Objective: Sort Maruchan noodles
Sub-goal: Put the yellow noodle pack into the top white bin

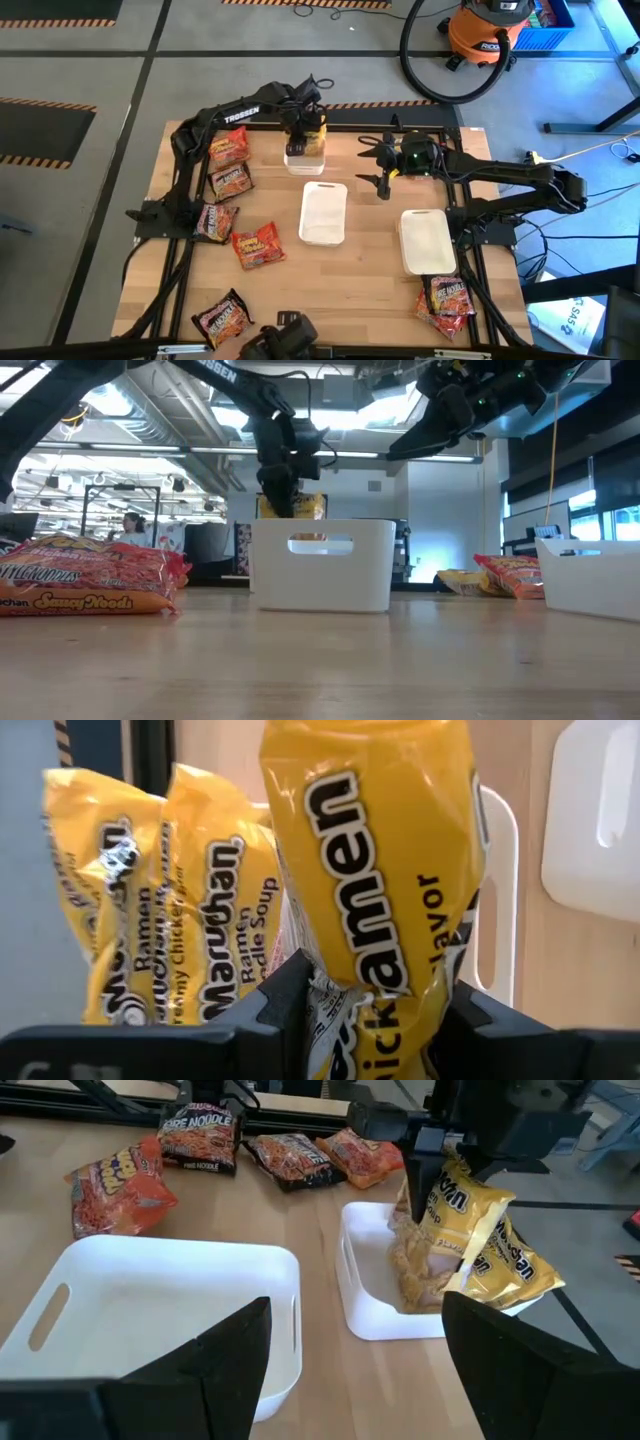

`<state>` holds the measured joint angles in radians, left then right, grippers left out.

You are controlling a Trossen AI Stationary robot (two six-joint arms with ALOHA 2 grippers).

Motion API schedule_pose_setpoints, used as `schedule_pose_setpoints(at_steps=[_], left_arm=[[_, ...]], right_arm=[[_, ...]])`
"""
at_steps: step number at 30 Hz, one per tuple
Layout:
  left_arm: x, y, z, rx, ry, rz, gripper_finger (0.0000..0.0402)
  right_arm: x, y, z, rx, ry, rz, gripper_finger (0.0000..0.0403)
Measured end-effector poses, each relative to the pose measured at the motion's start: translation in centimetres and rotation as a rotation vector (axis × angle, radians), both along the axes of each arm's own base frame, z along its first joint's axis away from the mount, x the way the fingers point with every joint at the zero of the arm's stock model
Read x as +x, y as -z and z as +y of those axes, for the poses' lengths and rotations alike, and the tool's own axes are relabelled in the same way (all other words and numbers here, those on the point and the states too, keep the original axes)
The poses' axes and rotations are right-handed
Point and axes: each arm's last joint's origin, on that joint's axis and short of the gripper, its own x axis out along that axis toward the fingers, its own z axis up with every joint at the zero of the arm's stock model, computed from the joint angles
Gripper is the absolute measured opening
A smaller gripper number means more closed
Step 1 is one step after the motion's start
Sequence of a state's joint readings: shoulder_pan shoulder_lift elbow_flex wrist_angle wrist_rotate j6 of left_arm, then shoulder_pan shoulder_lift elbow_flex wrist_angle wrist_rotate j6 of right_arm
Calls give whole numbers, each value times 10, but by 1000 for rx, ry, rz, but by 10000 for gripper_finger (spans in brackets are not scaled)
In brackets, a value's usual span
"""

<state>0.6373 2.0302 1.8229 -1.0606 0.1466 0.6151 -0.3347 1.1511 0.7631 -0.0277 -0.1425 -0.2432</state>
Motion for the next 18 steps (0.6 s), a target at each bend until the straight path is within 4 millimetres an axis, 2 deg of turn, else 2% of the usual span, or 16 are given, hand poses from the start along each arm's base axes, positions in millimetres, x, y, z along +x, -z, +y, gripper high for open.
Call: schedule_pose_setpoints(at_steps=[5, 18], left_arm=[[0, 2, -1, -33, 10, -10, 119], [-2, 26, -2, -5, 13, 33, 119]], right_arm=[[0, 0, 0, 0, -1, -1, 271], [0, 0, 0, 1, 0, -2, 271]])
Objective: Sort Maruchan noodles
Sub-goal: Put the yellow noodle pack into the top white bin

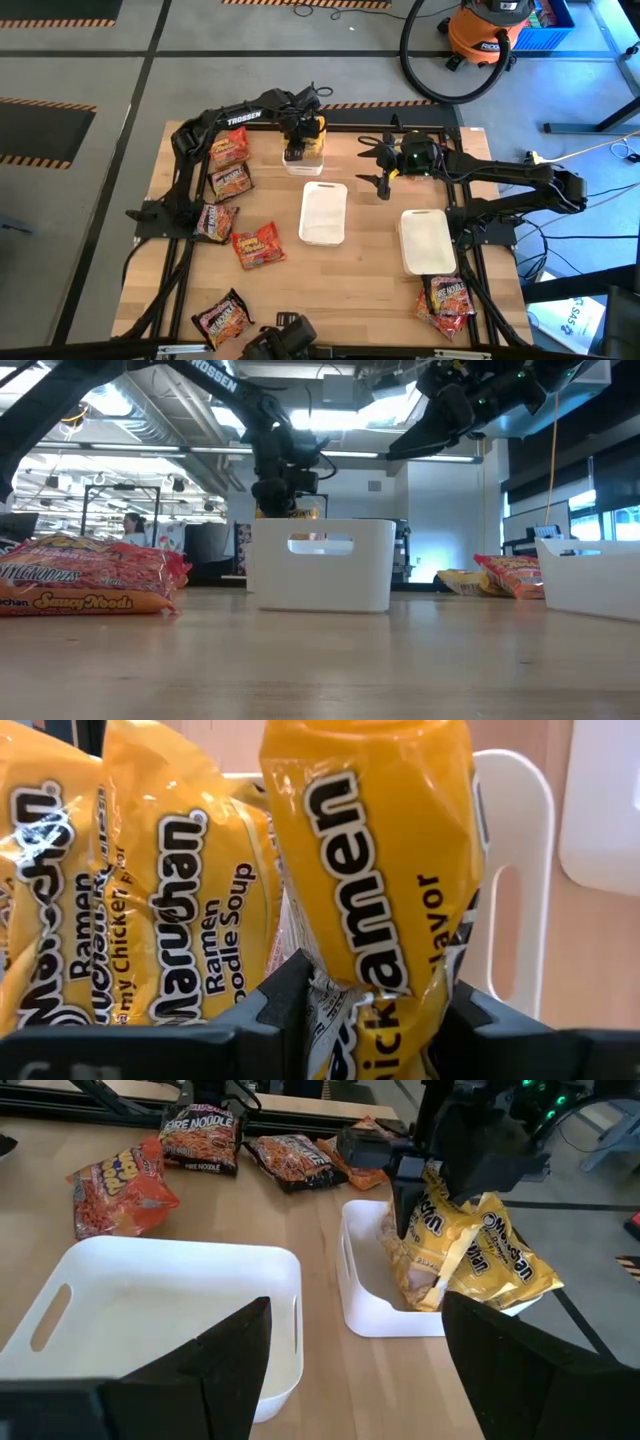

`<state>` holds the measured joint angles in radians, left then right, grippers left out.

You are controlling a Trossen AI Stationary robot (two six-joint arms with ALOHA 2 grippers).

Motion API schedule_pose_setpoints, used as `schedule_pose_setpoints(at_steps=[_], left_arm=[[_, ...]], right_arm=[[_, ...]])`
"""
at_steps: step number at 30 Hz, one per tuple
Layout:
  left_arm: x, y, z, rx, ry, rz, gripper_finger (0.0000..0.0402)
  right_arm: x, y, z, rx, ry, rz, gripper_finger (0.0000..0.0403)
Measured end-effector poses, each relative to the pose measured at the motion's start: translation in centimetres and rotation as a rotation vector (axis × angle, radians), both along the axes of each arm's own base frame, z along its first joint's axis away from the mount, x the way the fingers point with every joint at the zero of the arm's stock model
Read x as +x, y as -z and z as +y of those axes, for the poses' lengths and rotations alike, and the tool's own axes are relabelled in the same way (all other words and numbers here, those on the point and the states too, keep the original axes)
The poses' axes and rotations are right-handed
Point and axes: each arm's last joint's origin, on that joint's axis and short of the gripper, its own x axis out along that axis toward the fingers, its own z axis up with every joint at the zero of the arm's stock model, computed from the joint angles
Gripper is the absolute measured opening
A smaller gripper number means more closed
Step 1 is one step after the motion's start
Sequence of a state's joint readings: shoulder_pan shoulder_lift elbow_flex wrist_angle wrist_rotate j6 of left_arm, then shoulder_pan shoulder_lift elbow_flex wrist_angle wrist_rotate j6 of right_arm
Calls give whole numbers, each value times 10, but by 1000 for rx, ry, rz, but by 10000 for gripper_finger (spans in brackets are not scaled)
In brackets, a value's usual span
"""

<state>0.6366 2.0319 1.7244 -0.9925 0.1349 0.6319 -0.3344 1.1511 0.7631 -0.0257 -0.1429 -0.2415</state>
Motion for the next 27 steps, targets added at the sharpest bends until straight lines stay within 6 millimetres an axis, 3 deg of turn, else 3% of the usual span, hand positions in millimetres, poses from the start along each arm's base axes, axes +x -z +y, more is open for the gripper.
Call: schedule_pose_setpoints(at_steps=[19, 27], left_arm=[[-7, 38, 2, 12, 16, -4, 120], [-5, 39, 3, 59, 38, -20, 161]], right_arm=[[0, 0, 0, 0, -1, -2, 271], [0, 0, 0, 1, -1, 1, 271]])
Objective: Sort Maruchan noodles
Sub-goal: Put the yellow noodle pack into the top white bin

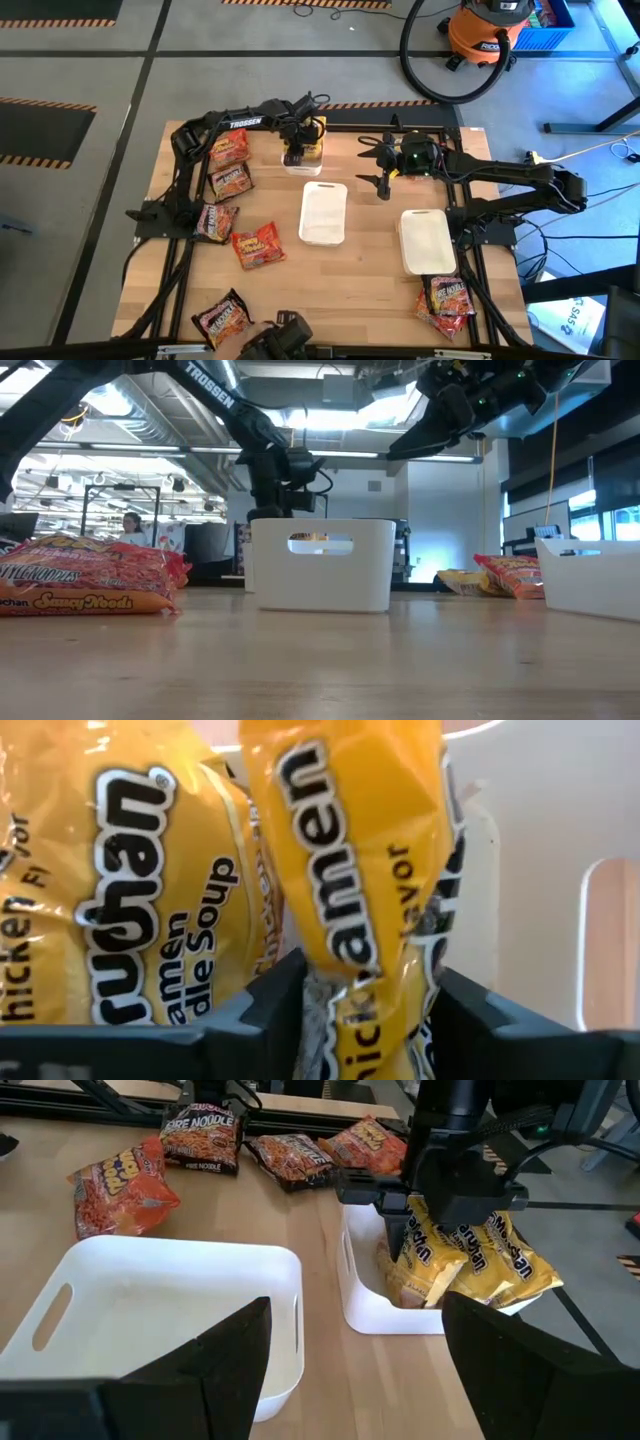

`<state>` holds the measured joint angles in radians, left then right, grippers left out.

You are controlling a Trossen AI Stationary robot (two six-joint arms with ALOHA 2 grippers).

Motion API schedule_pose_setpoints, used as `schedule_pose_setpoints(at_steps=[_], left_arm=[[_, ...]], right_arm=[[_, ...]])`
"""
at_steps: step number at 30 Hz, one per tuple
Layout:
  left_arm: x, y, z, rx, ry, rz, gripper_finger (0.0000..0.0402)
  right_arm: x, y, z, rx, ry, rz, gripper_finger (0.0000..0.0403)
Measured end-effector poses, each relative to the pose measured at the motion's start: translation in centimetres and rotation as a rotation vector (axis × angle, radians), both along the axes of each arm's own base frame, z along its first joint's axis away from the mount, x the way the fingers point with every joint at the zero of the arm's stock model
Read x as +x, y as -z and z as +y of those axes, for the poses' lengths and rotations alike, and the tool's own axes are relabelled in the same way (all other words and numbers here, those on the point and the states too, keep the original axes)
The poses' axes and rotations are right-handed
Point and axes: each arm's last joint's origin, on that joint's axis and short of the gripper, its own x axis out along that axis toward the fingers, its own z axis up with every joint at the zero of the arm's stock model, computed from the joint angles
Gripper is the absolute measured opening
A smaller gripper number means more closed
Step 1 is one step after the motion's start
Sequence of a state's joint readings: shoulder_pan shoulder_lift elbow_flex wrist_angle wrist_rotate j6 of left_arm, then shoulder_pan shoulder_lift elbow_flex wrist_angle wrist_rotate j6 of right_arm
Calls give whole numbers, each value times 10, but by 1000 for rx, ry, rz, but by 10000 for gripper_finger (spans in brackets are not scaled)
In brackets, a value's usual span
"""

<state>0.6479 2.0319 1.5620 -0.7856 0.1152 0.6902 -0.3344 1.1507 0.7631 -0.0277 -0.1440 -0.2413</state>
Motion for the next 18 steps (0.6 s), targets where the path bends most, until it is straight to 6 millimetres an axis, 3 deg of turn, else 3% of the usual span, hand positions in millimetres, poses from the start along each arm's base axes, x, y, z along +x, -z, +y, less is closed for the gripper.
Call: schedule_pose_setpoints(at_steps=[7, 18], left_arm=[[1, -4, 2, 39, -36, 20, 199], [13, -32, -6, 104, -63, 57, 202]], right_arm=[[1, 1, 0, 1, 0, 3, 271], [9, 13, -3, 17, -5, 43, 271]])
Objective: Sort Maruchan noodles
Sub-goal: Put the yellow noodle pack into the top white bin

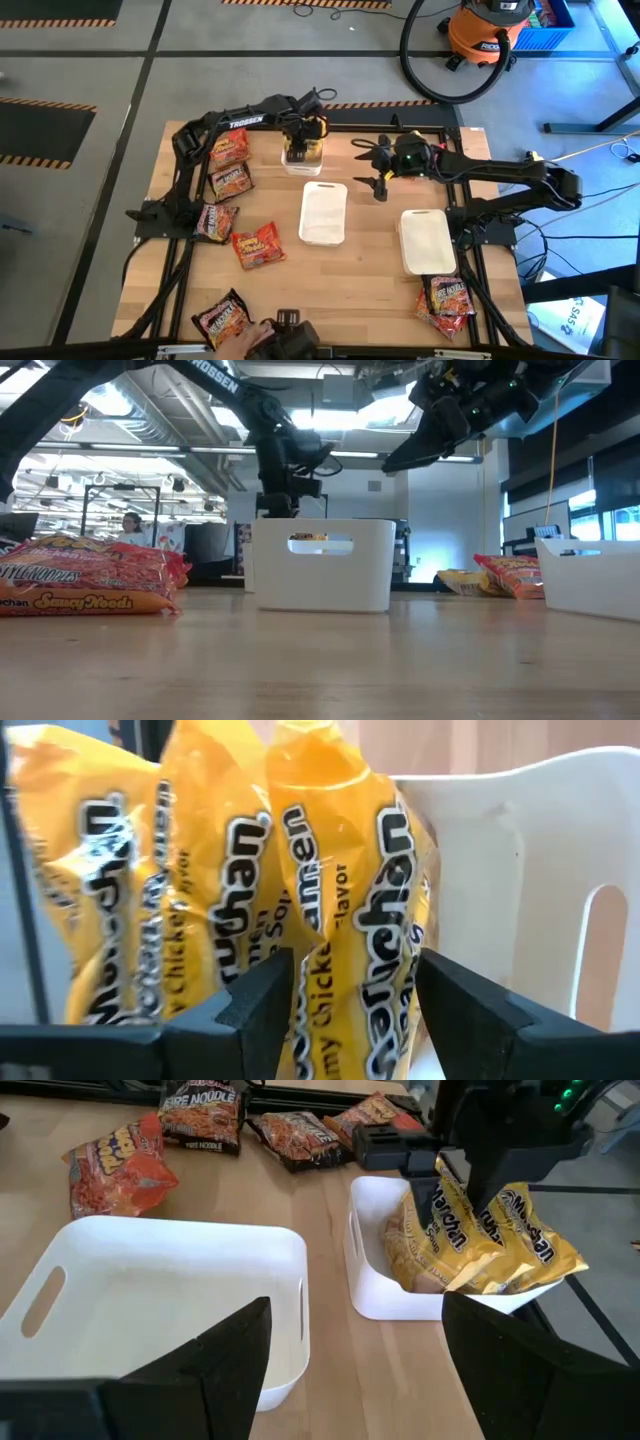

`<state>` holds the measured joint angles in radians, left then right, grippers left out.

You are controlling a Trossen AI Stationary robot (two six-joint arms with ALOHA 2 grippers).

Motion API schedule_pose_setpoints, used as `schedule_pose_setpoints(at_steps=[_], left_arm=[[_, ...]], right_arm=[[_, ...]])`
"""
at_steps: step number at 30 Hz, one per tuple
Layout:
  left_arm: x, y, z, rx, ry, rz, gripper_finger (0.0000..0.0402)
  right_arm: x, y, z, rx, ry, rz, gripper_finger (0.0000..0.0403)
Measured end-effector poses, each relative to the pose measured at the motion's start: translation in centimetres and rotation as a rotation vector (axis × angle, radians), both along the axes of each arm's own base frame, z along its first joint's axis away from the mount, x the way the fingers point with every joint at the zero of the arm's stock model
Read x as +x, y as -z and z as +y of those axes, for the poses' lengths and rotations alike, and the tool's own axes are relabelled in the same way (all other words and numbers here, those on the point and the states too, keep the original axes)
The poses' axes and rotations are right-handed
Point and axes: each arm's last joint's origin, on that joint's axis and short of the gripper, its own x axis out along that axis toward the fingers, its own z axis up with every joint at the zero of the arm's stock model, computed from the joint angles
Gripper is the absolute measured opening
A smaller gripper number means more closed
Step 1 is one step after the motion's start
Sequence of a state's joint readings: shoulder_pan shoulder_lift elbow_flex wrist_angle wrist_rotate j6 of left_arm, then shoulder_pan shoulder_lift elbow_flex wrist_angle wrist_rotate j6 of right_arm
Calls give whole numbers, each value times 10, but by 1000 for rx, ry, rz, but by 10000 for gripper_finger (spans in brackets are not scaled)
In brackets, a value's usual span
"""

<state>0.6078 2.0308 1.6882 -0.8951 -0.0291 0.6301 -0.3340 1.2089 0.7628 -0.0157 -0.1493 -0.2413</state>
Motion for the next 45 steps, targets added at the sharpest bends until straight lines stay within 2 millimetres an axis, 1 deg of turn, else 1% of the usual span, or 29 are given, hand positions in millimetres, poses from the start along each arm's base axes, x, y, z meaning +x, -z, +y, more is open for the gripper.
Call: schedule_pose_setpoints(at_steps=[4, 11, 17, 20, 23, 26, 30, 33, 37, 41, 45], left_arm=[[3, -10, -5, 19, -6, 35, 201], [12, -40, -17, 42, -37, -42, 200], [3, -75, -34, 37, -68, -148, 200], [-2, -91, -41, 11, -51, -226, 200], [-5, -100, -44, -14, -58, -265, 200], [-10, -100, -48, -31, -72, -275, 200], [-22, -87, -51, -40, -103, -273, 200], [-34, -78, -58, -2, -112, -316, 200], [-56, -72, -70, 61, -134, -422, 200], [-75, -66, -86, 94, -145, -541, 200], [-89, -58, -104, 107, -134, -634, 200]], right_arm=[[0, 0, 0, -2, 7, 2, 271], [0, 1, 0, 27, 19, 10, 271], [-2, 3, -2, -7, 77, 38, 271], [-3, 4, -3, -26, 117, 54, 271], [-3, 4, -4, -38, 144, 65, 271], [-4, 4, -4, -38, 158, 68, 271], [-4, 4, -4, -37, 159, 71, 271], [-4, 4, -4, -37, 159, 71, 271], [-4, 4, -4, -37, 160, 69, 271], [-3, 3, -4, -40, 161, 52, 271], [-3, 2, -4, -41, 162, 43, 271]])
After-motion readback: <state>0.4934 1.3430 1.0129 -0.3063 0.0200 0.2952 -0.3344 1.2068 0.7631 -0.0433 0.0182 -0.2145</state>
